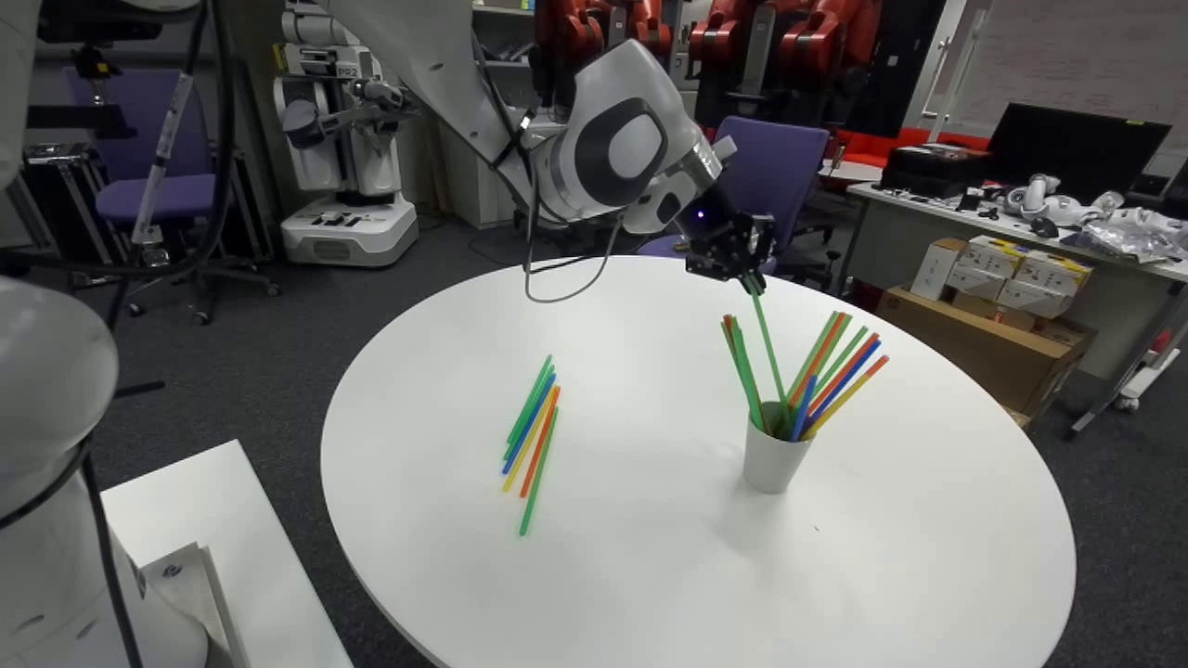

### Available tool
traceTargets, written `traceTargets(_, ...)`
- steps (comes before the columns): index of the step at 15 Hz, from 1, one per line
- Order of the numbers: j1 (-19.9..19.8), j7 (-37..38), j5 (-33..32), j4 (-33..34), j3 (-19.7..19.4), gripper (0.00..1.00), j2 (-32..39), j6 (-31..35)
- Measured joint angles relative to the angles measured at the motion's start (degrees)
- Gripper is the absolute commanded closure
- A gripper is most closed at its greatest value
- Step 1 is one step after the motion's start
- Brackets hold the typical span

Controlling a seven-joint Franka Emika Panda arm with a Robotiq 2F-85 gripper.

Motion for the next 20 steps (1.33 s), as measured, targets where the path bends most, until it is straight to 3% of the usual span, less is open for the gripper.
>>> traceTargets(5,4.1,0.0,-0.3,-0.1,-2.9,1.00,-3.5,-0.4)
traceTargets(20,8.6,-3.4,-0.4,1.7,-3.1,1.00,-14.4,-12.2)
